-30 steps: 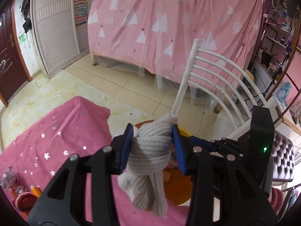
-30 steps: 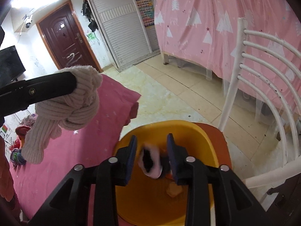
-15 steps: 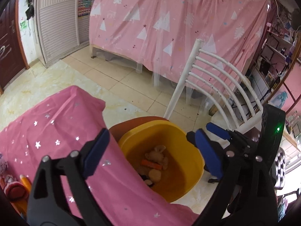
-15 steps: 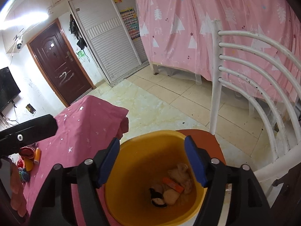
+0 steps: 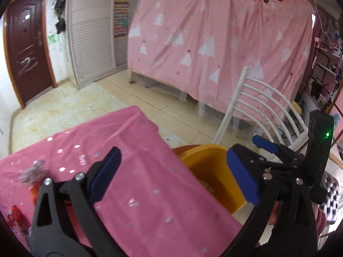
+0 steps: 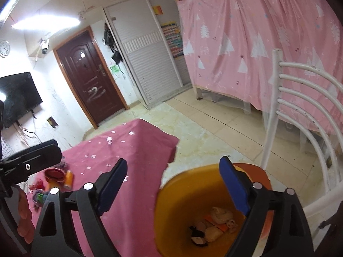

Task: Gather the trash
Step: 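Move both tools back over the remaining items on the bed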

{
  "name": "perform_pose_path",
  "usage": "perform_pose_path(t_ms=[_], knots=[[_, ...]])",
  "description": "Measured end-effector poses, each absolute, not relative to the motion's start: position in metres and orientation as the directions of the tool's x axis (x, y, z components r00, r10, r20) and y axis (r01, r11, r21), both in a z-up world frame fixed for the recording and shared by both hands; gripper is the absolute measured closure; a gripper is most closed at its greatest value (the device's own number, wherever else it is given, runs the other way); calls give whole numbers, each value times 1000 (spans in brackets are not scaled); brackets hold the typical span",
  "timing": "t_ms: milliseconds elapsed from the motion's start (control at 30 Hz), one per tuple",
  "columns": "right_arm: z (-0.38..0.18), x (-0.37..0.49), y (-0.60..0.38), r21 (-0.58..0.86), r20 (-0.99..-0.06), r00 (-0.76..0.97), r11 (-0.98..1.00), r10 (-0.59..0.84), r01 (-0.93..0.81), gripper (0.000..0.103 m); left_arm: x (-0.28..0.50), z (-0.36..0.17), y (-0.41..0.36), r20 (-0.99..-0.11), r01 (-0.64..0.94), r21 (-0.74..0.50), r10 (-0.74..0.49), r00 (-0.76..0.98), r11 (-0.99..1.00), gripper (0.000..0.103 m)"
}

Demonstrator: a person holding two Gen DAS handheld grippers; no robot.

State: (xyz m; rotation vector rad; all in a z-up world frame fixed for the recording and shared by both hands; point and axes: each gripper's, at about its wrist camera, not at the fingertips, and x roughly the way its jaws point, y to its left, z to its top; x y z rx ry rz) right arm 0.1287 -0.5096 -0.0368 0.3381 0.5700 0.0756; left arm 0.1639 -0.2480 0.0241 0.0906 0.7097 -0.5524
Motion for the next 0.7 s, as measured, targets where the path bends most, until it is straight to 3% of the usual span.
perform_pose_path(t_ms=[700], knots=[[-13,135,-416,285,-477,826,942,300,-178,16,153,53,-107,-594,286,-82,-278,755,955,7]])
